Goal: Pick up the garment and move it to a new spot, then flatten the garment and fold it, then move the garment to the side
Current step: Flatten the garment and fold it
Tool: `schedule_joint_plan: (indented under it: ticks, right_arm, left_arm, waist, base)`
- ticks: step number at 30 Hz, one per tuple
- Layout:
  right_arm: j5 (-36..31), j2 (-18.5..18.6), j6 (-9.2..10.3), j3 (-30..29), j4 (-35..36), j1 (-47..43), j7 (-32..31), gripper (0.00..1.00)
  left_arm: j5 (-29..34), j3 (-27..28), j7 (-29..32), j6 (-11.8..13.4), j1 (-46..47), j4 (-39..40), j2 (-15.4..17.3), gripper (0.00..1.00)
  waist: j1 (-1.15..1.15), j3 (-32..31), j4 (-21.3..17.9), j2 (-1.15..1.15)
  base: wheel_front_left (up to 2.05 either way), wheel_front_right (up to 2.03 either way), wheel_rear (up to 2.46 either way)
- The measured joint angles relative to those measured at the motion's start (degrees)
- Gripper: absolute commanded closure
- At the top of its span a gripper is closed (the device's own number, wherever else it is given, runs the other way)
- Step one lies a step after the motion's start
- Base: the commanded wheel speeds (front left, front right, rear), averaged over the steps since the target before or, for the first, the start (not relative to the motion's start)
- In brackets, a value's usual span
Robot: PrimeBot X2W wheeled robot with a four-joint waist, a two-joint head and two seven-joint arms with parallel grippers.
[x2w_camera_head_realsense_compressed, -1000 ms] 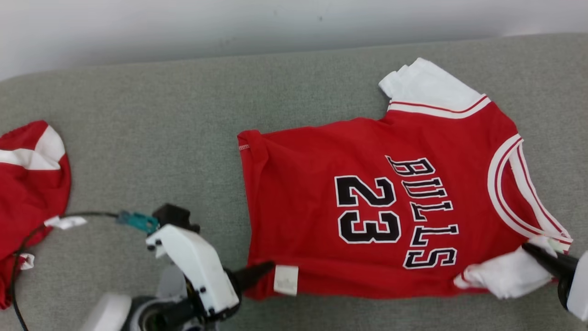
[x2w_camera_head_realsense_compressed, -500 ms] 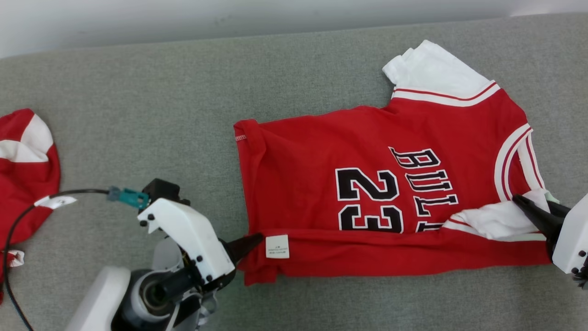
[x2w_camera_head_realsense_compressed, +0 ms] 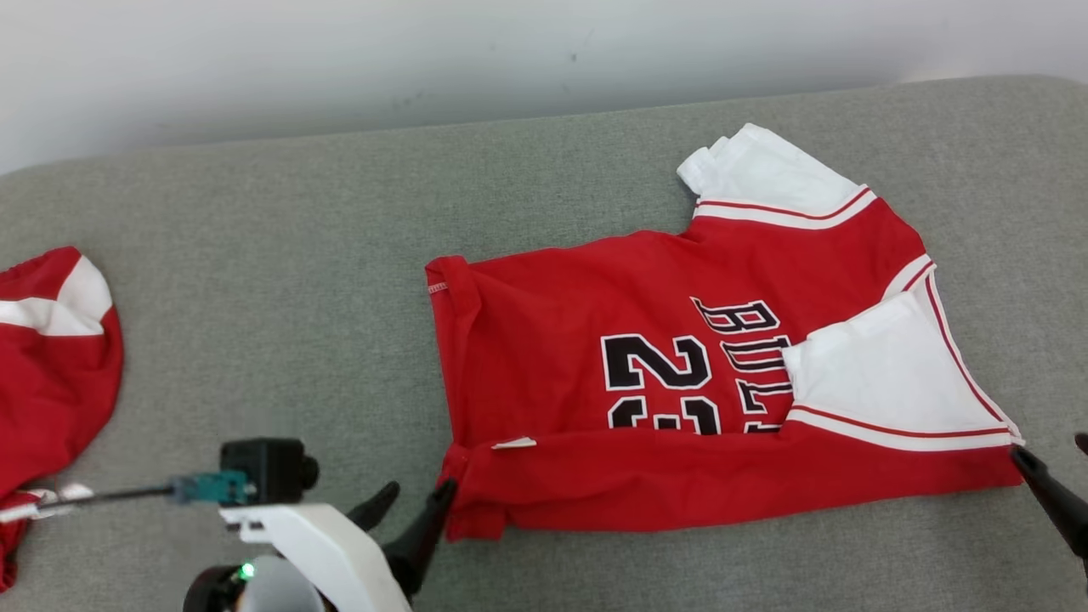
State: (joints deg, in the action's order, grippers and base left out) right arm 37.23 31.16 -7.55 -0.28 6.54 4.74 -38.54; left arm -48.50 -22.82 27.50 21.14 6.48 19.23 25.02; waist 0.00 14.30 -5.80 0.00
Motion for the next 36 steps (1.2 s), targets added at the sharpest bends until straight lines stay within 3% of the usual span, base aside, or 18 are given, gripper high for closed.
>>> schedule_joint_plan:
  ticks: [9,17,29,30,31,32,33,34,35,36]
  right_arm:
    - [-4.46,1.53,0.0,2.12,-7.82,-2.01,7.66,0.0]
    - [-4.9,-0.31,0.0,4.5,-15.37,1.51,12.48,0.0]
    - [-4.11,-1.68,0.0,9.01,-22.53,7.87,14.41,0.0]
    - [-4.01,-1.79,0.0,9.55,-23.04,8.42,14.41,0.0]
    - [-3.63,-1.99,0.0,10.03,-23.63,8.87,14.39,0.0]
    - [-3.04,-1.91,0.12,10.81,-24.02,9.32,14.38,0.0]
    - [-2.43,-1.82,0.19,11.32,-24.3,9.65,14.44,0.28]
    - [-1.66,-1.69,0.19,11.83,-24.6,9.94,14.91,0.75]
    - [-0.91,-1.41,0.19,12.49,-24.81,10.22,15.0,1.0]
    - [0.2,-1.04,0.18,13.24,-24.8,10.42,15.03,1.0]
  left_arm:
    - [10.33,-7.86,-8.23,-1.14,-0.3,-7.08,-2.92,0.0]
    - [10.89,-9.81,-10.53,-3.56,1.2,-12.43,-5.31,0.0]
    - [11.14,-11.21,-11.7,-5.52,4.55,-17.18,-7.4,0.0]
    - [11.14,-11.27,-11.93,-5.57,4.91,-17.69,-7.59,0.04]
    - [11.13,-11.24,-12.01,-5.68,5.17,-18.24,-7.82,0.57]
    - [11.1,-11.21,-12.07,-5.94,5.37,-18.72,-7.84,1.0]
    - [10.98,-11.25,-12.03,-6.42,5.56,-19.08,-7.81,1.0]
    - [10.58,-11.25,-11.95,-6.91,5.73,-19.35,-7.79,1.0]
    - [9.98,-11.15,-11.85,-7.13,5.82,-19.61,-7.78,1.0]
    - [8.89,-11.0,-11.6,-7.62,5.74,-19.76,-7.81,1.0]
  waist:
    - [0.0,1.52,0.45,0.0]
    - [0.0,2.3,1.23,0.0]
    - [0.0,3.06,1.73,0.0]
    - [0.0,3.16,1.8,0.0]
    - [-0.01,3.24,1.86,0.0]
    - [0.0,3.3,1.92,0.0]
    - [-0.01,3.33,1.98,0.0]
    - [0.0,3.32,2.07,0.0]
    - [0.0,3.23,2.16,0.0]
    - [0.0,3.06,2.26,0.0]
  base:
    - [0.0,0.0,0.0]
    - [0.0,0.0,0.0]
    - [0.0,0.0,0.0]
    - [0.0,0.0,0.0]
    - [0.0,0.0,0.0]
    - [0.0,0.0,0.0]
    - [0.0,0.0,0.0]
    - [0.0,0.0,0.0]
    - [0.0,0.0,0.0]
    - [0.0,0.0,0.0]
